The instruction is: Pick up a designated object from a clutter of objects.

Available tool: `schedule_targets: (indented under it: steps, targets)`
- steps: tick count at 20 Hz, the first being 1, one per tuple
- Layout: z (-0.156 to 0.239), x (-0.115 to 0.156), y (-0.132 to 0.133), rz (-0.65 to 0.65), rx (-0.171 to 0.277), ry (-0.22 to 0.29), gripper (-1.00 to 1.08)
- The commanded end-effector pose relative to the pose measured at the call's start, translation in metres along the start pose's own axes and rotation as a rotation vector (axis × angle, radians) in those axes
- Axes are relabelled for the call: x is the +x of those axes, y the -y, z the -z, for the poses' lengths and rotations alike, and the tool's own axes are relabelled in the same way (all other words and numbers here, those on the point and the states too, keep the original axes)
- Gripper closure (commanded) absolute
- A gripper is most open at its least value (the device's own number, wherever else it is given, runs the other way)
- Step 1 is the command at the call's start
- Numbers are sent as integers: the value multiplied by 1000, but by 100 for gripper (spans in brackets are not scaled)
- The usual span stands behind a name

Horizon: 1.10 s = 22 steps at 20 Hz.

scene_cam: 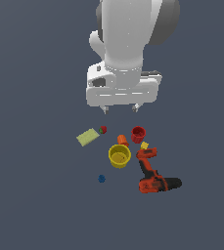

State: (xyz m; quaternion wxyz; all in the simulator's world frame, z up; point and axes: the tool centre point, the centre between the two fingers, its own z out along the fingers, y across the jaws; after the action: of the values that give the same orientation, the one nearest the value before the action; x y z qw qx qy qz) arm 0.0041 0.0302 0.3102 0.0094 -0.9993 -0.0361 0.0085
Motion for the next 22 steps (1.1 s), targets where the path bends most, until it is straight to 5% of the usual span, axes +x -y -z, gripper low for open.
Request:
schedule_targets:
  steps: [1, 10, 22]
  targets:
    - [-3, 4, 2, 21, -13, 0, -100]
    - [-30, 39, 16, 191, -117, -2, -100]
    - [-104, 112, 74, 619, -345, -9, -100]
